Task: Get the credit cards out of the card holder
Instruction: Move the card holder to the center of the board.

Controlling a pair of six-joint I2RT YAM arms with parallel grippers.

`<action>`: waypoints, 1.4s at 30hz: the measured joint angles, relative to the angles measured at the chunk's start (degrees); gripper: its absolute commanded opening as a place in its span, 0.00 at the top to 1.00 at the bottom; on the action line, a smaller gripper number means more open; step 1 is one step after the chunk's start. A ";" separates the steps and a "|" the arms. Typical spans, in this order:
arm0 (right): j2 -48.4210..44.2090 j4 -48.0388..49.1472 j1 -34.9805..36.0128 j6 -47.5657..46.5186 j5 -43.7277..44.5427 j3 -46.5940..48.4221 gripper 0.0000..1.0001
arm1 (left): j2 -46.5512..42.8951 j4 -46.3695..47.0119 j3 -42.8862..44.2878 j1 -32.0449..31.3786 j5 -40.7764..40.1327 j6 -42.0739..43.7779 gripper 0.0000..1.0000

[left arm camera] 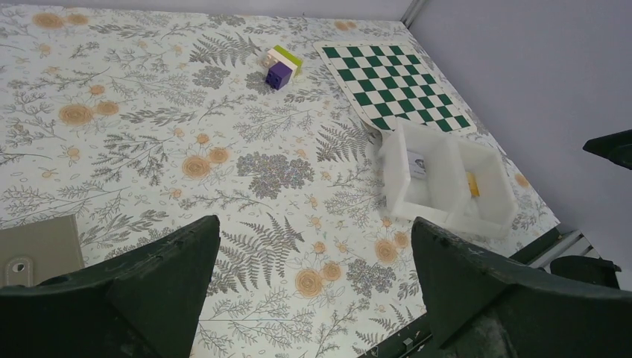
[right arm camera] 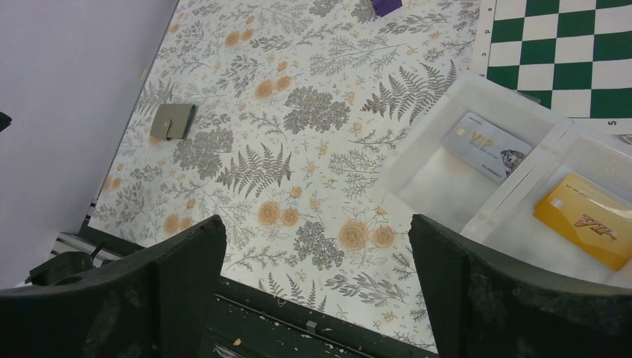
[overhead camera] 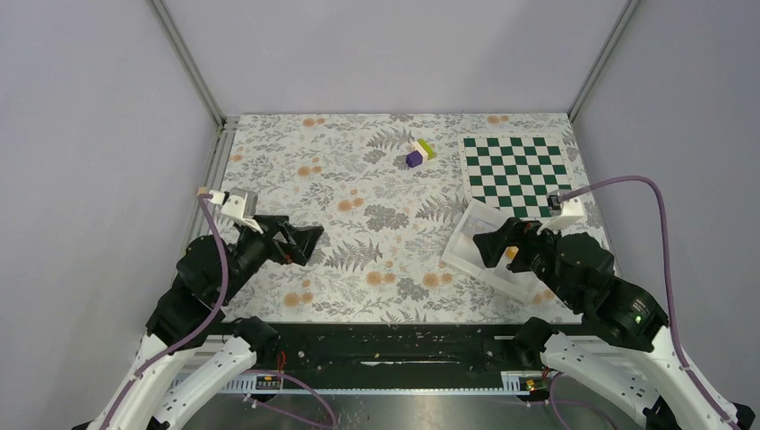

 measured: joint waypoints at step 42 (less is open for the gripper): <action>-10.38 6.73 0.00 2.91 -10.47 -7.85 0.02 | 75.03 -5.81 21.81 46.71 -2.19 0.48 0.12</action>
